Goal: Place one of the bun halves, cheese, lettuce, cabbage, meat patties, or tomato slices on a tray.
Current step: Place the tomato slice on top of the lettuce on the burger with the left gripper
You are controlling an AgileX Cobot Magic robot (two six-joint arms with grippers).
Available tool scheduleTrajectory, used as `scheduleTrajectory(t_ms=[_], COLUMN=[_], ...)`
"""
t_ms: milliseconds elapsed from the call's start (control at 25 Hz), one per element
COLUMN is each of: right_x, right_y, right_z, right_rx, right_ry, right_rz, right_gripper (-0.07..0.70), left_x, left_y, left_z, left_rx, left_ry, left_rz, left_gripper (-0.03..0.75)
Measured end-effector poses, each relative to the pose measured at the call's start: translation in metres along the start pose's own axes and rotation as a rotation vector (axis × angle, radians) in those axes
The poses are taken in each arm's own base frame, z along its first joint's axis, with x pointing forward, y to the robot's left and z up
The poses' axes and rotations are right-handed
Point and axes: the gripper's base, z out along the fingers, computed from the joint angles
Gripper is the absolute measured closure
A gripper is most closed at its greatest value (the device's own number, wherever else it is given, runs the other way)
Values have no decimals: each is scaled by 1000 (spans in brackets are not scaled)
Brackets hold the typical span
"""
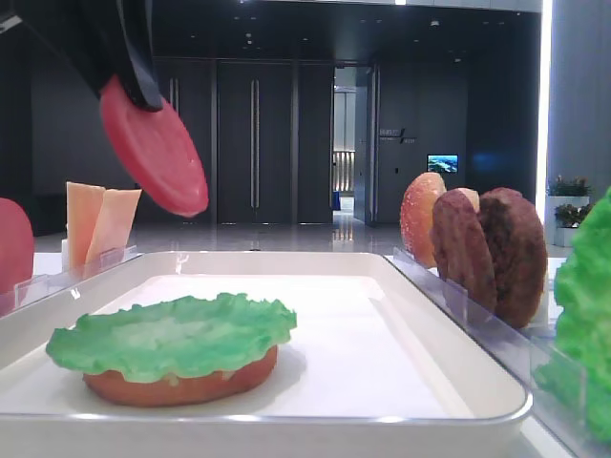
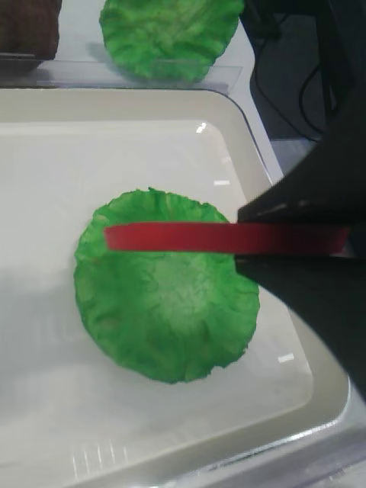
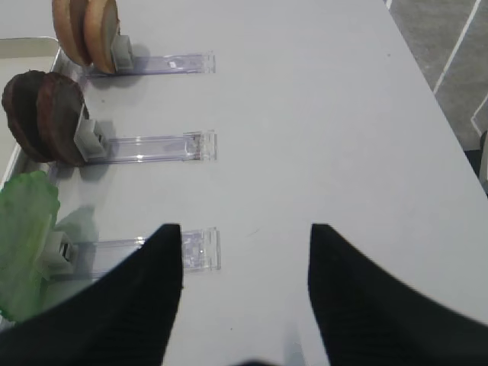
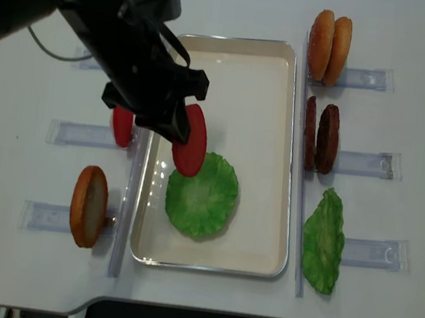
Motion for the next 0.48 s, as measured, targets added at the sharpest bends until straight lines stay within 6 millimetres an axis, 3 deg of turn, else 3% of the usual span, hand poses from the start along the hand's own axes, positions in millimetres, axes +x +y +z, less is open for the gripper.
scheduleTrajectory(t_ms=[480], right_x=[0], right_y=[0], right_z=[0], right_rx=[0], right_ry=[0], right_rz=[0], right_gripper=[269], left_x=[23], left_y=[10], left_z=[36], left_rx=[147], left_ry=[-19], left_rz=[-5], left_gripper=[658])
